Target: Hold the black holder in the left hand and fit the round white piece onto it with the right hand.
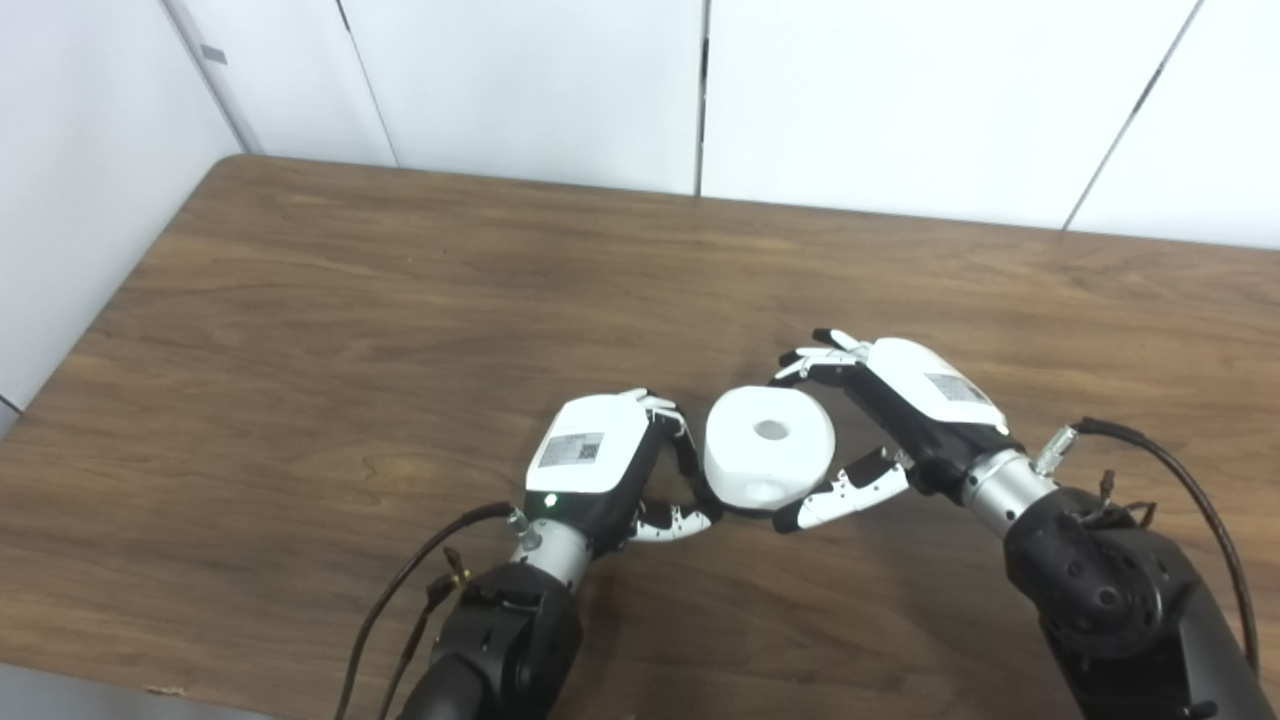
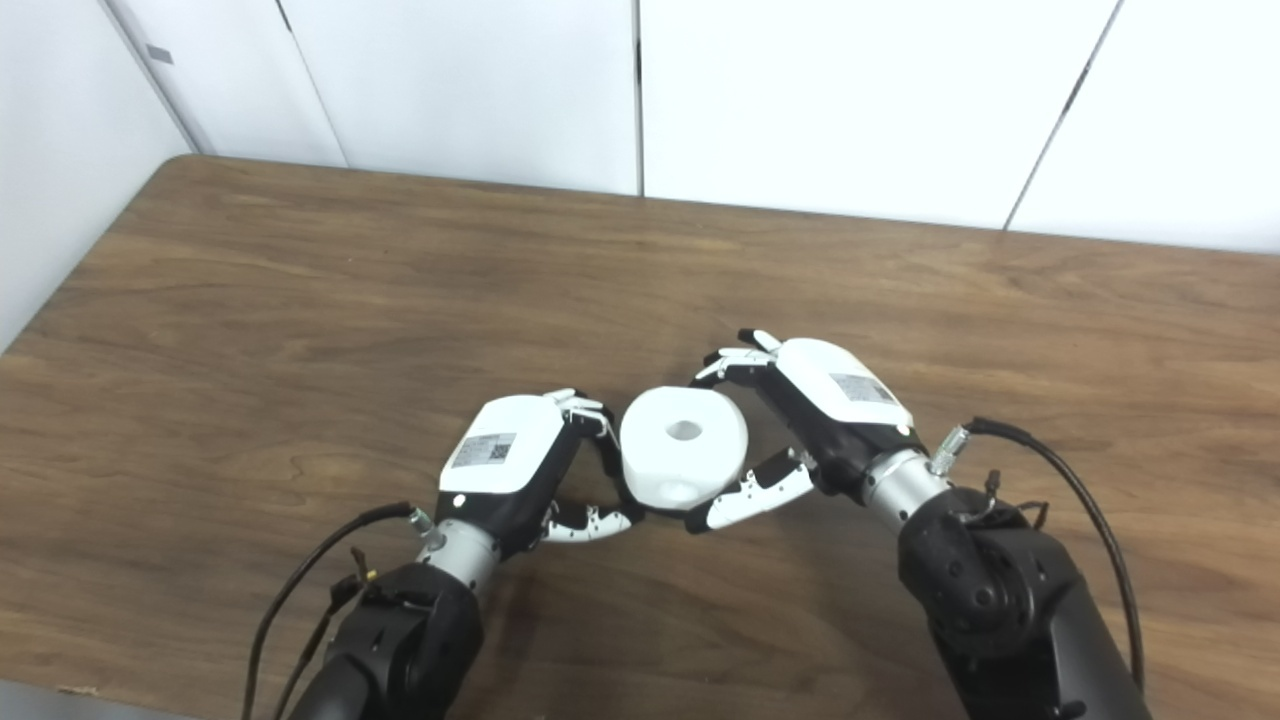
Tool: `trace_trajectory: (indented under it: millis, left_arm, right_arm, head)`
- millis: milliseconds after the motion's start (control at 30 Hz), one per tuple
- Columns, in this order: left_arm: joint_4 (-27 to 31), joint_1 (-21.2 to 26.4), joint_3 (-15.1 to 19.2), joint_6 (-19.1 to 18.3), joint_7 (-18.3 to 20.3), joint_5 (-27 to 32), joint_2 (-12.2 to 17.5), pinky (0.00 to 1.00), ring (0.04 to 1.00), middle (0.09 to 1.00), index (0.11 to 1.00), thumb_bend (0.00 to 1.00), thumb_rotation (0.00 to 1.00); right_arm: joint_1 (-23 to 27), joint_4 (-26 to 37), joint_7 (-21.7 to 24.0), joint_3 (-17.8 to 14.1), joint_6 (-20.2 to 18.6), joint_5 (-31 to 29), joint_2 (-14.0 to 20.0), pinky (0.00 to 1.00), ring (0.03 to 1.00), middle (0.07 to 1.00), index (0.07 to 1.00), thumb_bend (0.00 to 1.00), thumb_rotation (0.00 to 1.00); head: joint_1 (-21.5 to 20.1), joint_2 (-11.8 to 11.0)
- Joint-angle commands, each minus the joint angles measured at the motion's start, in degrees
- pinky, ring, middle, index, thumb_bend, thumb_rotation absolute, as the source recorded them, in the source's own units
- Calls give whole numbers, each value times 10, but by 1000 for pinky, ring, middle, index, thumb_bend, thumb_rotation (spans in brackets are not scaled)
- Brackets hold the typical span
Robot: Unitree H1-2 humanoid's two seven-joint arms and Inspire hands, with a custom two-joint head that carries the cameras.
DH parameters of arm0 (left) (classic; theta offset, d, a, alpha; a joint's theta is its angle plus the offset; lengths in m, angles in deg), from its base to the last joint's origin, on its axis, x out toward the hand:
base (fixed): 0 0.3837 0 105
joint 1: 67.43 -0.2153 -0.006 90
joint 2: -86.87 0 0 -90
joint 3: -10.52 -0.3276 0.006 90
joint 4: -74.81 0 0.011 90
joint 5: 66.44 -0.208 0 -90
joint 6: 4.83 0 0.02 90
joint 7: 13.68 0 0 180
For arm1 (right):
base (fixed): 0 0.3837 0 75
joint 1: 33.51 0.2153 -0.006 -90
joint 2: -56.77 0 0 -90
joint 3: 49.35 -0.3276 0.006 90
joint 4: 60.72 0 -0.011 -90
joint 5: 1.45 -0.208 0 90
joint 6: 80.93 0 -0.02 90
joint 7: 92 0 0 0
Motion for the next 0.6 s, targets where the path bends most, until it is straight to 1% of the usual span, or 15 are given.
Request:
trace_trajectory:
  millis: [0, 200, 300, 367, 500, 567]
  left_arm:
    - [-22, -19, -7, -5, 32, 12, 4, 832, 882, 794, 487, 520, 49]
    - [-19, -21, -5, -6, 33, 13, 6, 833, 882, 793, 487, 520, 49]
    - [-18, -20, -5, -7, 39, 9, 8, 835, 883, 794, 488, 520, 50]
    - [-17, -20, -6, -6, 39, 8, 10, 831, 879, 791, 488, 520, 51]
    - [-15, -19, -7, -7, 44, 4, 13, 824, 876, 788, 488, 520, 53]
    - [-14, -18, -6, -9, 47, 4, 14, 825, 876, 788, 489, 520, 55]
  right_arm:
    - [16, 9, 2, -5, -3, 8, -3, 987, 990, 883, 734, 1000, 417]
    - [18, 19, 25, -4, -21, 13, -2, 996, 1000, 922, 771, 1000, 434]
    - [23, 26, 49, -2, -33, 22, 7, 998, 1000, 966, 818, 1000, 485]
    - [27, 31, 72, 0, -43, 33, 13, 1000, 1000, 989, 847, 1000, 498]
    - [31, 43, 107, -1, -56, 45, 24, 1000, 1000, 1000, 895, 1000, 528]
    - [31, 48, 120, -2, -59, 51, 29, 1000, 1000, 1000, 908, 1000, 524]
  head:
    - [0, 0]
    - [-3, -1]
    - [-4, -2]
    - [-5, -3]
    - [-8, -3]
    - [-8, -3]
